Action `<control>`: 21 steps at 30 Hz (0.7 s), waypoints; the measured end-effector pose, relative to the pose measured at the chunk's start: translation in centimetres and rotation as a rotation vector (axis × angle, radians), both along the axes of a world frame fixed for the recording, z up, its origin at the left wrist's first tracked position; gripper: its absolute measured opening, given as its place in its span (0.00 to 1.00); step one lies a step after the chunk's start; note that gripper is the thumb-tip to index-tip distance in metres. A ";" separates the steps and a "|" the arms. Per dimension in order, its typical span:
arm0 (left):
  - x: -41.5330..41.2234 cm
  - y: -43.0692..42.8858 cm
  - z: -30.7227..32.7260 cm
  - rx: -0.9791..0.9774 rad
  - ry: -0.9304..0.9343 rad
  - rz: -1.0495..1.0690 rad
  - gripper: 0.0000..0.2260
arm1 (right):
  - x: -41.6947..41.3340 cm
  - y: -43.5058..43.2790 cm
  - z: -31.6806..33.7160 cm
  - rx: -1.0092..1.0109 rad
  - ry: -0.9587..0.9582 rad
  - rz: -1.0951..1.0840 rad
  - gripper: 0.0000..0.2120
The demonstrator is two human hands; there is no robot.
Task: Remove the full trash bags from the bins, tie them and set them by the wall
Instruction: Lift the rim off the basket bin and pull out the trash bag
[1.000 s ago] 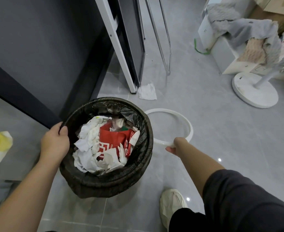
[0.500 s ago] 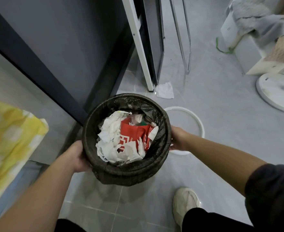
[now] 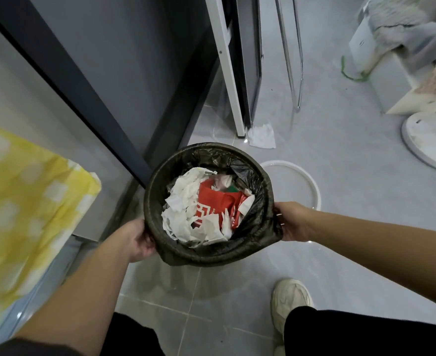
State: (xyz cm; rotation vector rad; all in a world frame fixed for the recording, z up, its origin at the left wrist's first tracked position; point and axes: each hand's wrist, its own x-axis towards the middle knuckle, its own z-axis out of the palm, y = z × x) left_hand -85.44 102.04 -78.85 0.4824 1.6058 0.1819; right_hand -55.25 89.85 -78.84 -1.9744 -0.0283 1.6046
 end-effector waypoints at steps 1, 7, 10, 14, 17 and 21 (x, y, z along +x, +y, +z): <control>0.2 -0.2 0.1 -0.022 0.008 0.007 0.13 | -0.2 -0.2 0.4 -0.014 -0.011 -0.008 0.10; 0.9 -2.4 1.0 -0.061 -0.035 -0.059 0.12 | -1.4 -1.5 2.9 -0.024 0.042 -0.049 0.07; 0.7 -3.4 0.9 -0.082 -0.052 -0.083 0.12 | -2.0 -1.9 4.0 0.017 0.023 -0.078 0.05; 0.4 -4.6 1.4 -0.145 -0.106 -0.187 0.13 | -2.8 -2.1 5.4 0.086 -0.009 -0.201 0.09; 0.2 -4.7 1.8 -0.152 -0.119 -0.233 0.08 | -3.5 -1.9 5.8 0.101 0.012 -0.225 0.09; 0.1 -5.3 1.8 -0.144 -0.111 -0.250 0.05 | -3.8 -1.3 6.0 0.110 0.019 -0.181 0.07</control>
